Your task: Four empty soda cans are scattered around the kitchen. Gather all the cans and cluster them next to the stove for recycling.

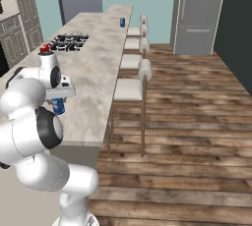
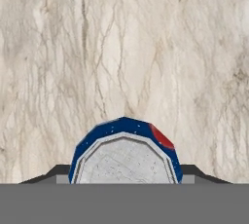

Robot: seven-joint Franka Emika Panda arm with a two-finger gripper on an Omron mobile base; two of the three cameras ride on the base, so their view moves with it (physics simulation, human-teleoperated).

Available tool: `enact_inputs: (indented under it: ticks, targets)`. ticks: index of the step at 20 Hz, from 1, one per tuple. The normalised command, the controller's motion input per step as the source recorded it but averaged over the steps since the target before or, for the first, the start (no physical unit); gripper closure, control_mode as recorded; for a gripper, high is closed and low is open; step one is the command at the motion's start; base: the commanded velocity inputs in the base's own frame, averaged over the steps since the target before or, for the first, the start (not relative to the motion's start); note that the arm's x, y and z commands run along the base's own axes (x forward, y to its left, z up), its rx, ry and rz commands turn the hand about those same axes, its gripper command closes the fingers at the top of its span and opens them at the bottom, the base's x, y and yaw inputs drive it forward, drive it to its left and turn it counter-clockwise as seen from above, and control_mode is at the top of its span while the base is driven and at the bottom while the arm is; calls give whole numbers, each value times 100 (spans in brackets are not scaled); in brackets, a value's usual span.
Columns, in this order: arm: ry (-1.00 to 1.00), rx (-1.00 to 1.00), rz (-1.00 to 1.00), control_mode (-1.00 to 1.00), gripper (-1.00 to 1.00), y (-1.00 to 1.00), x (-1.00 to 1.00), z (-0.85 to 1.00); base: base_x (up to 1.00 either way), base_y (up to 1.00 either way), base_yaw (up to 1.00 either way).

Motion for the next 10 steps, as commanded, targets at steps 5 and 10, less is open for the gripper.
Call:
enact_inputs:
  ticks: [5, 10]
  targets:
    - [-5, 0, 6, -100, 100, 0, -11, 0, 0, 0, 0]
    - [-7, 0, 6, -100, 100, 2, -22, 7, 0, 0, 0]
